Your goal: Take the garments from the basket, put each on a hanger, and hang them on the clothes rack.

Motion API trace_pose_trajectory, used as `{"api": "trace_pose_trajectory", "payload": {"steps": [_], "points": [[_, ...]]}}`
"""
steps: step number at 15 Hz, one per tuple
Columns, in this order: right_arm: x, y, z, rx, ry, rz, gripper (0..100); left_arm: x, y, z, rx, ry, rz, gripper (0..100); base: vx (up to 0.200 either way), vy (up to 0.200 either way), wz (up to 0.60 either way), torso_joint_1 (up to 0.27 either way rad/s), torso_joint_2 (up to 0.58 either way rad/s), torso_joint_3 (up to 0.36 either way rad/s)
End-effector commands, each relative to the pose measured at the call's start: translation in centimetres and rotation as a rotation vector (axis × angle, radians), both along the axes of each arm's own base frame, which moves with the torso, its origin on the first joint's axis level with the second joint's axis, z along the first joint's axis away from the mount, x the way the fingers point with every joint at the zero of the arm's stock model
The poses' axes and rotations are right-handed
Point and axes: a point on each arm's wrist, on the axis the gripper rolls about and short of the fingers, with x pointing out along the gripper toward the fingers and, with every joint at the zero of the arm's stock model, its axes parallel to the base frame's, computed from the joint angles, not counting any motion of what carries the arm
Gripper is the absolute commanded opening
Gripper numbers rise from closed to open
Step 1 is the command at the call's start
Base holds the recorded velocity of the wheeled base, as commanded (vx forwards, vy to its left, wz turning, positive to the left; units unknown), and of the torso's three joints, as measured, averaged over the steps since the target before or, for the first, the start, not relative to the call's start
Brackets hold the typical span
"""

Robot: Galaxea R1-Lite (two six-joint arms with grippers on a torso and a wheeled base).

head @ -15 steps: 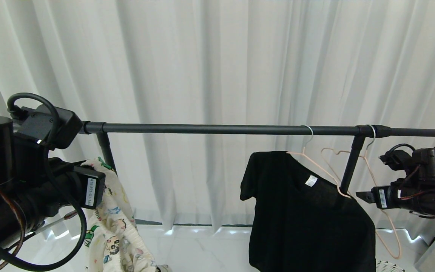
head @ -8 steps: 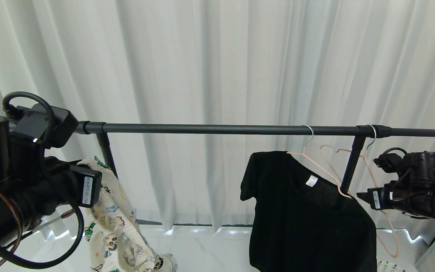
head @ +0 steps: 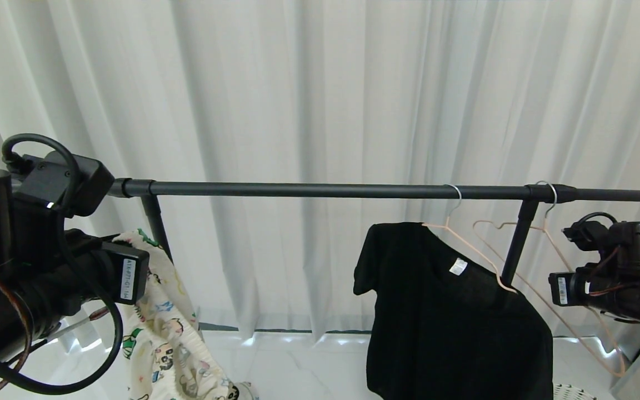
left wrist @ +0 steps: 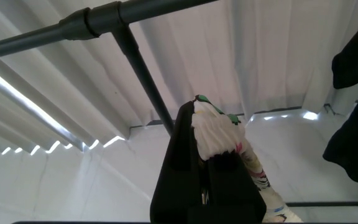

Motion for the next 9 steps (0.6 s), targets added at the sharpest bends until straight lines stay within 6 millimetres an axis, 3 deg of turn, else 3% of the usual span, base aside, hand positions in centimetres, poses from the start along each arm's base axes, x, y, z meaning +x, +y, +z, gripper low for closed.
{"api": "trace_pose_trajectory", "payload": {"steps": [1, 6, 9], "points": [[-0.9, 0.0, 1.5, 0.010, -0.053, -0.010, 0, 0.0, 0.0, 0.0, 0.000, -0.001, 0.000, 0, 0.000, 0.000, 0.00, 0.000, 0.00, 0.000], [-1.9, 0.0, 3.2, 0.037, -0.170, -0.023, 0, -0.3, 0.1, 0.4, 0.013, -0.015, -0.007, 0, 0.000, 0.000, 0.00, 0.000, 0.00, 0.000], [-3.7, -0.1, 3.6, 0.038, -0.231, -0.021, 0, -0.6, 0.3, 0.6, 0.021, -0.026, -0.009, 0, 0.000, 0.000, 0.00, 0.000, 0.00, 0.000]]}}
